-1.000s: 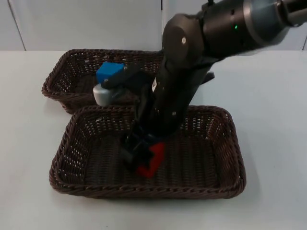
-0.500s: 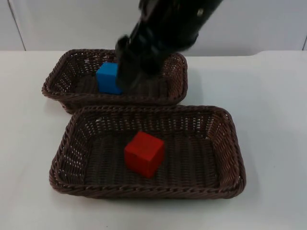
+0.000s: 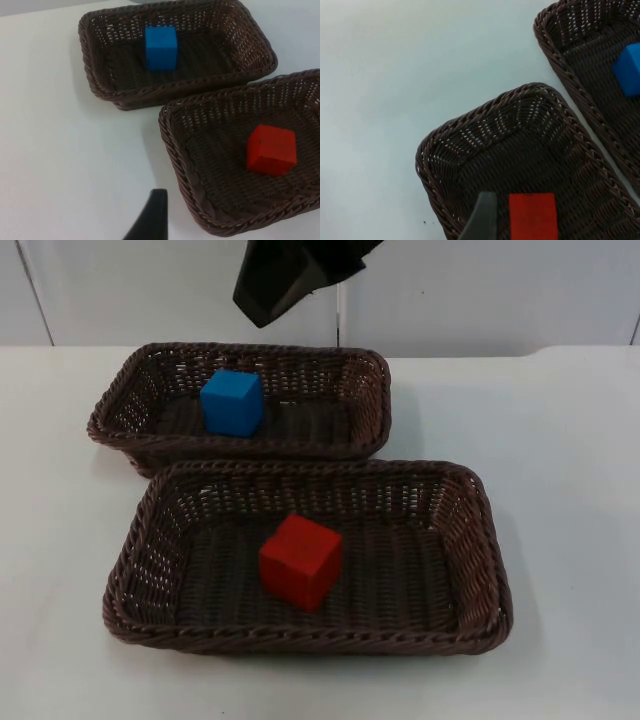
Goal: Pick up one cube with the left hand and place it into the upper basket. Pick up one cube with the right hand and place it into the lower basket.
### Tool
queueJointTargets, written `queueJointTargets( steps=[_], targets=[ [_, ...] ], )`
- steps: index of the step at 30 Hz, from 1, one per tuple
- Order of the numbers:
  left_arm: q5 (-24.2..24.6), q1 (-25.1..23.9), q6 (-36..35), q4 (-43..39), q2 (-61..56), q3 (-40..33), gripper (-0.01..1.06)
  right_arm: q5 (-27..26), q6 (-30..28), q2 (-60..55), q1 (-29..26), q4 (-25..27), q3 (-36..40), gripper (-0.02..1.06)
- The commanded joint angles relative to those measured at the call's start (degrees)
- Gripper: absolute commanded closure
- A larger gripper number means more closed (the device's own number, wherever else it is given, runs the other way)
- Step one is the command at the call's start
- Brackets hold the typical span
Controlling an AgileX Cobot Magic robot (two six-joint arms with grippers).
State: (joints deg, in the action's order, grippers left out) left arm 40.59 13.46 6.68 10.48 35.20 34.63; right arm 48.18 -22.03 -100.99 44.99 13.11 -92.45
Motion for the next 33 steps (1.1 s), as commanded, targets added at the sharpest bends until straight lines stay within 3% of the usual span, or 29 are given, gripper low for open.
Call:
queueJointTargets(
  steps=[1, 17, 33],
  targets=[
    [-0.6, 0.3, 0.6, 0.5, -0.3, -0.2, 0.17, 0.2, 0.1, 0.7, 0.3, 0.8, 0.3, 0.29],
    [-0.6, 0.3, 1.6, 0.5, -0.6, -0.2, 0.17, 0.4, 0.1, 0.7, 0.3, 1.4, 0.3, 0.29],
    [-0.5, 0.3, 3.1, 2.4, -8.5, -0.2, 0.17, 3.1, -1.8, 1.7, 0.3, 2.5, 1.2, 0.29]
  ],
)
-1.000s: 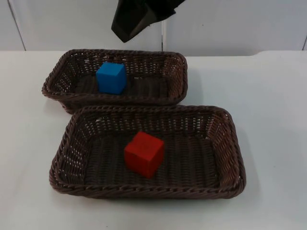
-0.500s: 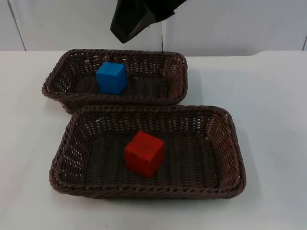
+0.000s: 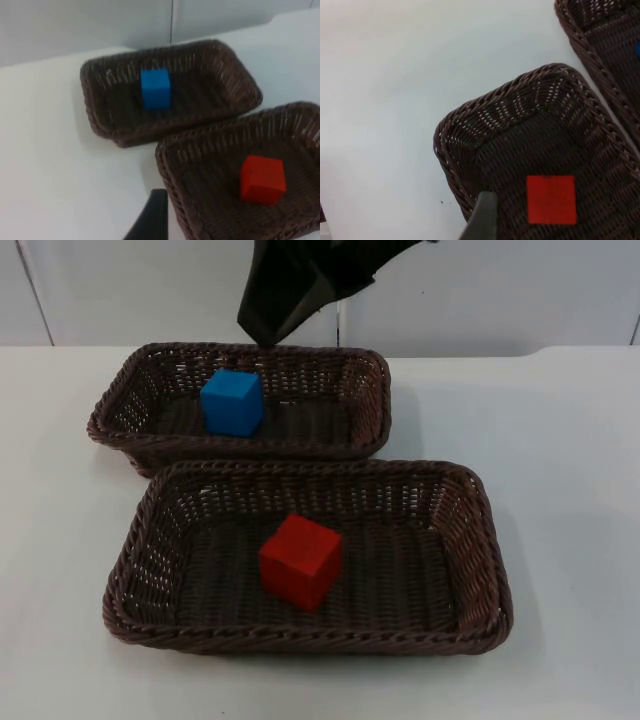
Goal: Pick up one cube with the left hand and place it into the upper basket. Pick up one cube with the right hand and place it into the lower basket.
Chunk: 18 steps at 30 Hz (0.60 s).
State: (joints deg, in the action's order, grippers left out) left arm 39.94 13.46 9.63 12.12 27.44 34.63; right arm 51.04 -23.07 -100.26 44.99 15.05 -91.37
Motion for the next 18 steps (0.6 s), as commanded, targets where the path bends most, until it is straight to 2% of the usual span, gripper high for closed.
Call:
queueJointTargets(
  steps=[1, 3, 4, 8, 9, 13, 14, 18],
  targets=[
    [0.4, 0.3, 0.2, 0.8, -2.1, -0.2, 0.17, -1.0, -0.9, 1.8, 0.3, 0.5, 1.3, 0.29],
    [1.8, 0.3, 0.2, 0.8, -5.5, -0.2, 0.17, -5.4, -0.9, 5.5, 0.3, 0.5, 5.8, 0.29],
    [1.8, 0.3, 0.2, 0.8, -5.5, -0.2, 0.17, -5.4, -0.9, 5.5, 0.3, 0.5, 5.8, 0.29],
    [4.2, 0.3, 0.2, 0.8, -11.0, -0.2, 0.17, -13.0, -0.9, 12.2, 0.3, 0.5, 15.5, 0.29],
    [4.2, 0.3, 0.2, 0.8, -11.0, -0.2, 0.17, -13.0, -0.9, 12.2, 0.3, 0.5, 15.5, 0.29],
    [7.0, 0.3, 0.2, 0.4, -15.2, -0.2, 0.17, -20.3, -0.9, 18.8, 0.3, 0.5, 25.3, 0.29],
    [7.0, 0.3, 0.2, 0.4, -15.2, -0.2, 0.17, -20.3, -0.9, 18.8, 0.3, 0.5, 25.3, 0.29],
    [10.8, 0.3, 0.2, -1.7, -18.6, -0.2, 0.17, -25.6, -0.9, 25.0, 0.3, 0.5, 33.7, 0.29]
  ],
)
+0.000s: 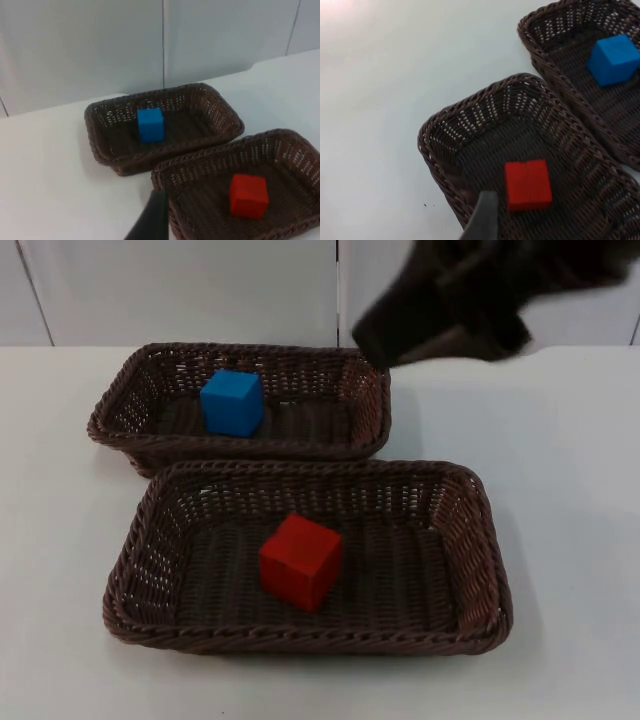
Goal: Pick up one cube with the left hand and place it into the upper basket. Pick up one cube with the right hand and place it into the lower basket.
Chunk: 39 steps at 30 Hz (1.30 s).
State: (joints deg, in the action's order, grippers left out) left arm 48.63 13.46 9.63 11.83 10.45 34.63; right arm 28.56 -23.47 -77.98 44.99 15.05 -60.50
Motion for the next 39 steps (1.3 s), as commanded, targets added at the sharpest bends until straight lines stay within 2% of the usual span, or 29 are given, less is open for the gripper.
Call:
queueJointTargets(
  steps=[1, 8, 11, 21, 30, 39],
  targets=[
    [2.1, 0.3, 0.2, -1.4, -1.6, -0.2, 0.17, -3.1, -0.5, 2.7, 0.3, 0.5, 2.8, 0.29],
    [7.7, 0.3, 0.2, -2.6, -5.0, -0.2, 0.17, -6.5, -0.5, 12.2, 0.3, 0.5, 12.5, 0.29],
    [10.4, 0.3, -1.5, -6.5, -7.5, -0.2, 0.17, -6.6, -0.4, 17.6, 0.3, 0.5, 16.0, 0.29],
    [13.1, 0.3, -3.2, -8.4, -10.5, -0.2, 0.17, -6.6, 0.9, 30.8, 0.3, 0.5, 23.0, 0.29],
    [13.8, 0.3, -4.4, -10.9, -10.5, -4.0, 0.17, -3.3, 2.2, 42.8, 0.3, 0.4, 29.3, 0.29],
    [13.6, 0.3, -6.4, -10.3, -10.5, -5.3, 0.17, 2.1, 2.7, 51.8, 0.3, -0.2, 30.3, 0.29]
  ],
)
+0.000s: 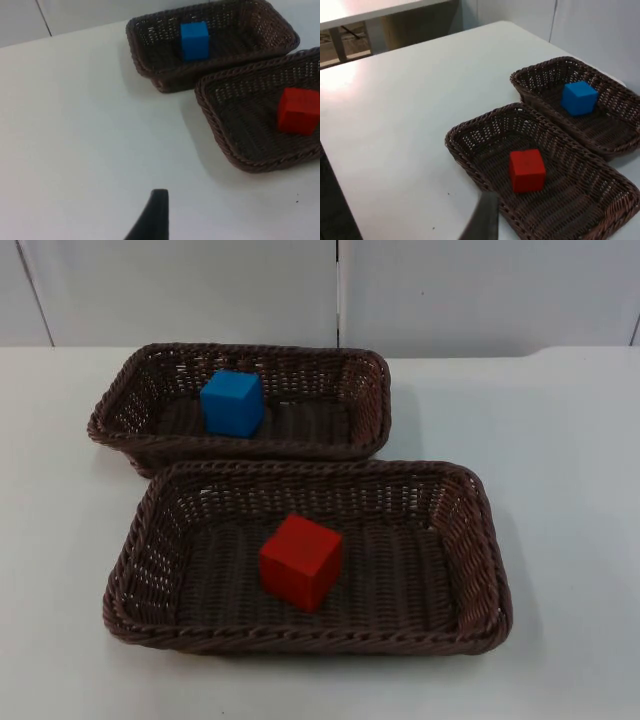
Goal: Pick up one cube with the left hand and place it into the upper basket. Pick up one cube with the right hand and place it into the lower basket.
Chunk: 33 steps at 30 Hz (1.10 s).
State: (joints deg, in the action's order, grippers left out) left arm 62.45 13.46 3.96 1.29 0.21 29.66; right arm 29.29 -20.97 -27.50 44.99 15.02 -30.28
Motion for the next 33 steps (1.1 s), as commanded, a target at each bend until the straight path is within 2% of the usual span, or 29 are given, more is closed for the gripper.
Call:
queueJointTargets(
  steps=[1, 4, 8, 9, 19, 25, 30, 33],
  targets=[
    [-0.2, 0.3, -1.3, 0.8, -0.2, -0.3, 0.17, 2.4, 0.4, 2.5, 0.3, -0.7, 0.1, 0.29],
    [-1.3, 0.3, -1.3, 2.8, -0.2, -0.8, 0.17, 4.9, 2.8, 4.8, 0.3, -2.6, 0.1, 0.29],
    [-0.9, 0.3, -1.3, 2.5, -0.2, -1.2, 0.17, 9.9, 8.7, 9.0, 0.3, -6.7, 0.1, 0.29],
    [-0.9, 0.3, -1.3, 2.5, -0.2, -1.2, 0.17, 9.9, 8.7, 9.0, 0.3, -6.7, 0.1, 0.29],
    [-0.9, 0.3, -1.3, 2.4, -0.2, -1.3, 0.17, 22.2, 11.5, 21.1, 0.3, -7.4, 0.1, 0.29],
    [-0.9, 0.3, -1.3, 2.4, -0.2, -1.3, 0.17, 23.8, 11.8, 26.3, 0.3, -7.9, 0.1, 0.29],
    [-0.9, 0.3, -1.3, 2.4, -0.2, -1.3, 0.17, 24.5, 15.6, 27.5, 0.3, -10.9, -0.3, 0.29],
    [-0.9, 0.3, -1.3, 2.4, -0.2, -1.3, 0.17, 30.1, 15.8, 27.5, 0.3, -12.6, -0.6, 0.29]
  ],
)
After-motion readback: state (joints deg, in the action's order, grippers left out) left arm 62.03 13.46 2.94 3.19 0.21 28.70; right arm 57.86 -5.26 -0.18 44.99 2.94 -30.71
